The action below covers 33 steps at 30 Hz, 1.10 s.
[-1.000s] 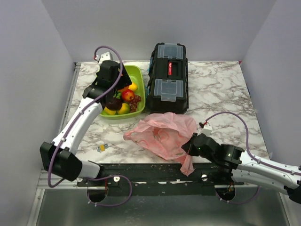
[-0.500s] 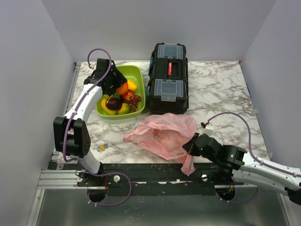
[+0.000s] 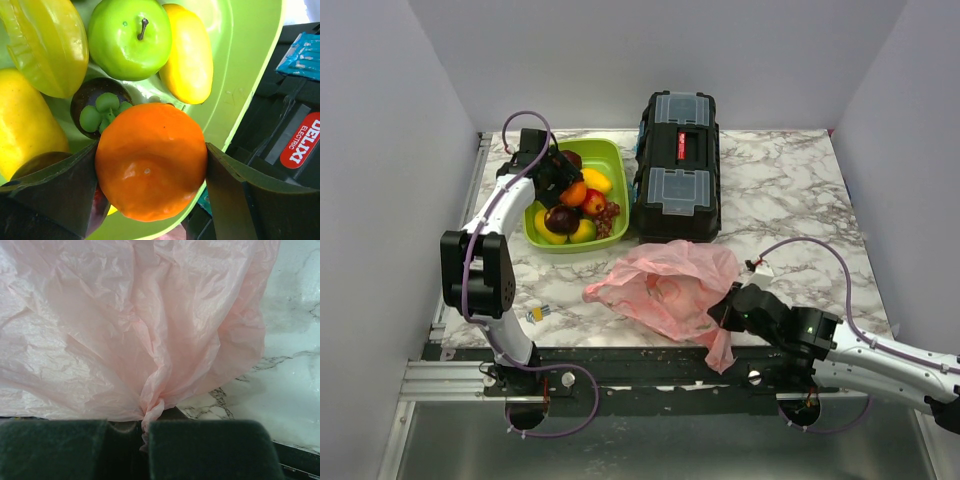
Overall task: Take the fake fruits out of the plastic bag
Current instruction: Place the fake fruit in the bin, then move the plastic bag to the center of the board.
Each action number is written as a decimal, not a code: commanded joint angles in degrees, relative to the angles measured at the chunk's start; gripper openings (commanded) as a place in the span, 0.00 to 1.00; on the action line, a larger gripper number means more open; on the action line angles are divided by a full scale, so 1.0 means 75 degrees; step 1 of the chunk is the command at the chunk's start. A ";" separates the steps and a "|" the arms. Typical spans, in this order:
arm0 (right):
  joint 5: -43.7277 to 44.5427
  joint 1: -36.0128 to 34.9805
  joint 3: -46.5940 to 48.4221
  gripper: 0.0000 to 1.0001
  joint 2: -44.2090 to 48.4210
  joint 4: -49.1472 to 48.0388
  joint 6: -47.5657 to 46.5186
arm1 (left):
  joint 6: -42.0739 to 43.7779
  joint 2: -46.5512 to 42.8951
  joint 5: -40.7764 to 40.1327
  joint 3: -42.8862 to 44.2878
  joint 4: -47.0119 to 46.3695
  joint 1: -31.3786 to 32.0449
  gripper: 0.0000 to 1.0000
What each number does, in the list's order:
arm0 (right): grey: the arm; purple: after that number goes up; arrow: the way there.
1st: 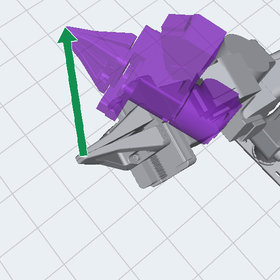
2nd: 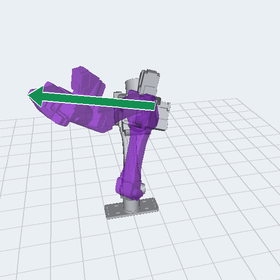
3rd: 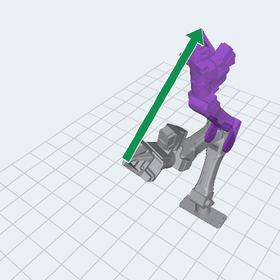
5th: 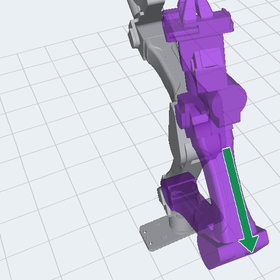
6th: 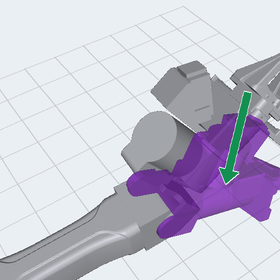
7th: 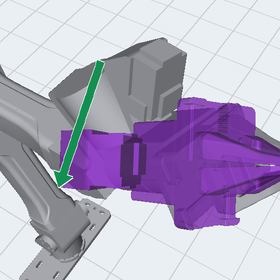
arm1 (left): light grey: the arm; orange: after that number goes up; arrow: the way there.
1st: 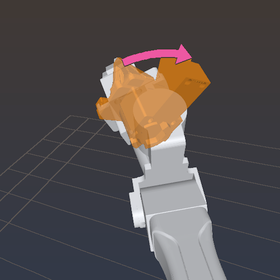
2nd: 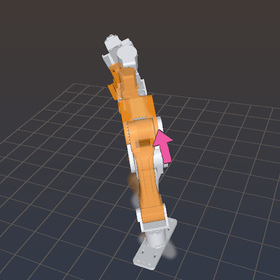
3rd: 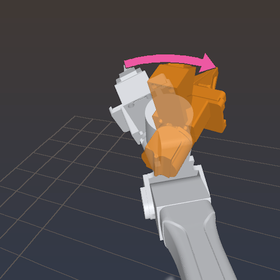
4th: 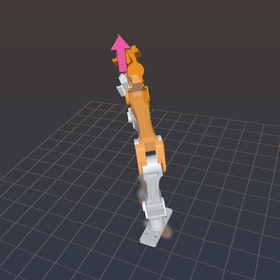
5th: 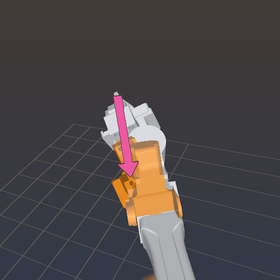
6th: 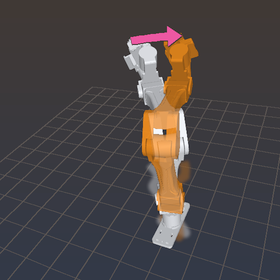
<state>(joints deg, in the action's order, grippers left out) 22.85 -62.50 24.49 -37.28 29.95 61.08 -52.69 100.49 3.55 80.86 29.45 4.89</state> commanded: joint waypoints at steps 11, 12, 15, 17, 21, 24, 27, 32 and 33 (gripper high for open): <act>0.0167 -0.0004 0.0094 0.01 0.0283 0.0190 0.0059 | 0.0308 -0.0725 -0.0075 0.0075 0.0075 -0.0019 0.96; 0.0169 -0.0009 0.0104 0.01 0.0276 0.0173 0.0066 | 0.0313 -0.0812 -0.0049 0.0072 0.0089 -0.0019 0.96; 0.0209 -0.0004 0.0126 0.01 0.0242 0.0150 0.0037 | 0.0426 -0.1176 0.0113 0.0085 0.0039 0.0071 0.96; 0.0334 -0.0008 0.0186 0.01 0.0208 0.0208 0.0030 | 0.0510 -0.1470 0.0218 0.0153 0.0056 0.0214 0.96; 0.0914 0.0000 0.0538 0.01 0.0068 0.0725 0.0137 | 0.0700 -0.2221 0.0607 0.0090 -0.0106 0.0683 0.96; 0.1561 -0.0002 0.0967 0.01 -0.0042 0.1395 0.0503 | 0.1423 -0.2886 0.0711 -0.0098 -0.0290 0.1277 0.96; 0.2427 -0.0007 0.1396 0.01 -0.0182 0.2383 0.1308 | 0.2355 -0.3609 0.1175 -0.0587 -0.0874 0.1883 0.95; 0.3566 -0.0002 0.2339 0.01 -0.0477 0.4119 0.2518 | 0.3695 -0.4620 0.1067 -0.1230 -0.1149 0.2564 0.95; 0.3818 -0.0010 0.2600 0.01 -0.0538 0.4484 0.2765 | 0.3963 -0.4761 0.0879 -0.1322 -0.1159 0.2663 0.95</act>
<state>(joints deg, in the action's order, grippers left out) 39.42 -62.50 37.60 -39.86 48.56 71.57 -34.48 68.77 10.92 74.39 23.20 22.83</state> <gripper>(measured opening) 0.012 0.955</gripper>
